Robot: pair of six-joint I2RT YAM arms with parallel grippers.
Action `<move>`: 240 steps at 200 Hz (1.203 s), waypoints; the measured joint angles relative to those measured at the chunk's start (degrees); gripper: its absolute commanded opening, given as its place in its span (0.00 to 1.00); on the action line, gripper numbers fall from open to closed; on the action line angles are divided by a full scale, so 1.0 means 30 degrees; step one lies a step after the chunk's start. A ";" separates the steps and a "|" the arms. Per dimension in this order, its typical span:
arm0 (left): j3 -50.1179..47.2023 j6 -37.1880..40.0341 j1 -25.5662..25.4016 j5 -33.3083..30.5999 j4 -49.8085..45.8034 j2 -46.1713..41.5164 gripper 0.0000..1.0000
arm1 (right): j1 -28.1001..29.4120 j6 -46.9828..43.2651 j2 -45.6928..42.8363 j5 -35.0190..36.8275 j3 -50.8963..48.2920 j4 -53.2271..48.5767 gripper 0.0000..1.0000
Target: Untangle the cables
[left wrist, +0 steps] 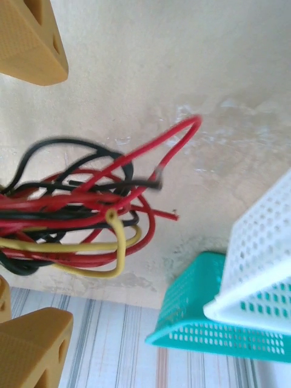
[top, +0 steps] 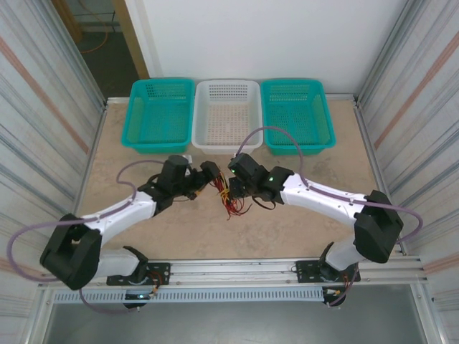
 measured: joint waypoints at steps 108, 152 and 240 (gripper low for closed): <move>0.1326 0.3075 0.0226 0.3985 -0.2324 -0.0627 0.99 | 0.0619 -0.3424 -0.0517 0.0284 0.1319 -0.1253 0.00; 0.2922 0.4102 0.0328 0.4517 -0.2812 0.0503 0.92 | 0.1683 -0.4051 -0.0641 0.0889 0.2004 -0.1268 0.00; 0.2849 0.3592 0.0678 0.6025 -0.2018 0.0984 0.18 | 0.2025 -0.4350 -0.0809 0.1639 0.2331 -0.1785 0.00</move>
